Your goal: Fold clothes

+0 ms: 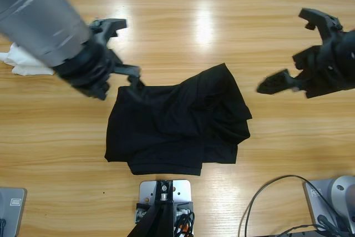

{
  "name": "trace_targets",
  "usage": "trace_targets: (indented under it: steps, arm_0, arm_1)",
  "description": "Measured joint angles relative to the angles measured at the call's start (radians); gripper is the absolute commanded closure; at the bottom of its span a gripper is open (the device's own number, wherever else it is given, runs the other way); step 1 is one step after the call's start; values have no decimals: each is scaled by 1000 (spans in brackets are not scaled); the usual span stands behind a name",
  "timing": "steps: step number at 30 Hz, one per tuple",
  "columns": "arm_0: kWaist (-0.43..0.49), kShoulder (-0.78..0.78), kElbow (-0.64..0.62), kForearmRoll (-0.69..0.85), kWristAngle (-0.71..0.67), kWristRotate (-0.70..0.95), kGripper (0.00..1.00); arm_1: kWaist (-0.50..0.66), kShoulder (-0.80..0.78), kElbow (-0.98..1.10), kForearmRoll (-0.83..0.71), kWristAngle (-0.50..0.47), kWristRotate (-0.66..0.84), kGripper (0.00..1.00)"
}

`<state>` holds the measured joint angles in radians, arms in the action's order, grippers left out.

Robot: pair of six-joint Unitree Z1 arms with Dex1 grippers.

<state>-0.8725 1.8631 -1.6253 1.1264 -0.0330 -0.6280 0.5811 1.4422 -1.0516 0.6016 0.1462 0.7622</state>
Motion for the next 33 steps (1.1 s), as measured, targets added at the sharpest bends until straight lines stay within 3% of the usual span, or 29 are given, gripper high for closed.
trace_targets:
  steps: [1, 2, 4, 5, 7, 13, 19, 22, 23, 26, 33]
  arm_0:
    - [1, -31, 43, -22, 1, 8, 13]
    - [1, -55, 73, -36, 2, 9, 13]
    - [1, -91, 111, -51, 2, 5, 11]
    - [1, -106, 121, -54, 2, -1, 9]
    - [2, -131, 142, -58, 2, -21, 9]
    - [-2, -174, 203, -98, 2, -88, 9]
    - [-8, -205, 298, -160, 2, -114, 9]
    - [-8, -221, 339, -187, 2, -120, 9]
    - [-8, -224, 350, -196, 2, -121, 9]
    - [-8, -228, 373, -217, 2, -126, 9]
    - [-8, -229, 394, -260, 2, -137, 9]
  arm_1:
    - [22, 10, -14, -16, 12, 91, 363]
    - [42, 28, -31, -25, 21, 167, 368]
    - [64, 90, -54, -41, 44, 276, 352]
    - [69, 125, -60, -51, 52, 312, 299]
    - [74, 205, -60, -78, 64, 371, 161]
    - [79, 361, -58, -118, 105, 546, 151]
    - [79, 417, -55, -153, 149, 616, 168]
    - [79, 428, -57, -169, 149, 626, 324]
    - [79, 430, -57, -174, 149, 627, 420]
    - [79, 436, -57, -185, 149, 626, 979]
    - [79, 437, -49, -193, 141, 563, 1000]
